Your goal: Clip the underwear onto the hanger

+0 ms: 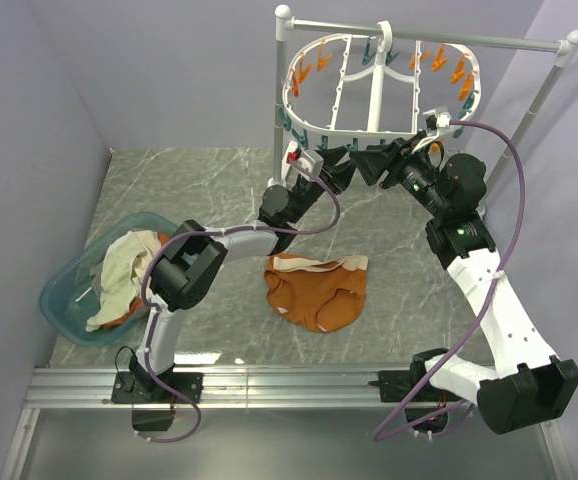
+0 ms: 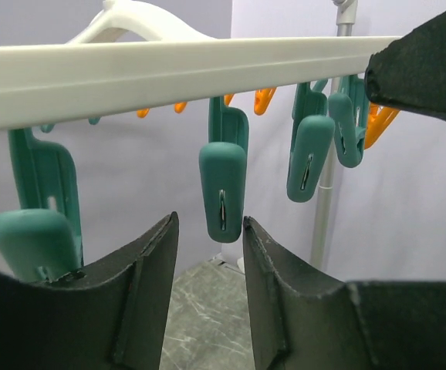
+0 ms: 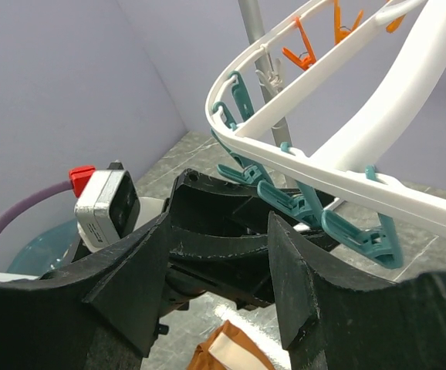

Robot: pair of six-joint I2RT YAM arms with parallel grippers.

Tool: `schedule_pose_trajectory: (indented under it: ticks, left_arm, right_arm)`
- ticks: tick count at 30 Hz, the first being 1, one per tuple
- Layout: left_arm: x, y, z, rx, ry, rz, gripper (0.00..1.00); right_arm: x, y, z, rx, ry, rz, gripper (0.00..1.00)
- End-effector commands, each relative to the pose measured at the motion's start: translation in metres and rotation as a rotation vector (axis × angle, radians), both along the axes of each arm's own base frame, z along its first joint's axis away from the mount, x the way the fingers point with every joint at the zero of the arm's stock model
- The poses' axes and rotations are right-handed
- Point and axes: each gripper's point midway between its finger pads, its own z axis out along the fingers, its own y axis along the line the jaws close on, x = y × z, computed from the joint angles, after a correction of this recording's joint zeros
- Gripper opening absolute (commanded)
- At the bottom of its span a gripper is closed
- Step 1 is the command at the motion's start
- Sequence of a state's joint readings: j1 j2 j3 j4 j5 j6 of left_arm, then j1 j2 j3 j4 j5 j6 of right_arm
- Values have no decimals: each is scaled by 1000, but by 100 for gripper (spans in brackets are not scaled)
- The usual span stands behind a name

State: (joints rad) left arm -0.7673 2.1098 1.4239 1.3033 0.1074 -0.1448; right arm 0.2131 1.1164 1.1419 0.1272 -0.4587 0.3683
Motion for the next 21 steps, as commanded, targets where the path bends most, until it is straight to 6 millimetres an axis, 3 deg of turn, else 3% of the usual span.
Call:
schedule_pose_trajectory:
  ticks: [1, 3, 8, 10, 16, 21]
  left_arm:
    - [-13, 11, 44, -120, -111, -14, 44]
    - [-14, 13, 45, -121, -124, -7, 42]
    - [-17, 13, 40, -97, -115, -21, 23]
    - [-21, 15, 42, -97, -124, -24, 22]
    - [-27, 17, 45, -93, -135, -32, 38]
    - [-25, 18, 51, -108, -139, -27, 40]
  right_arm:
    - [1, -1, 13, -5, -54, -2, 60]
    - [1, -2, 12, -5, -54, -4, 60]
    - [0, -2, 13, -1, -57, -6, 60]
    - [1, -3, 13, -7, -58, -11, 60]
    - [-2, -4, 12, -7, -61, -11, 60]
    - [-1, -4, 13, -9, -58, -11, 60]
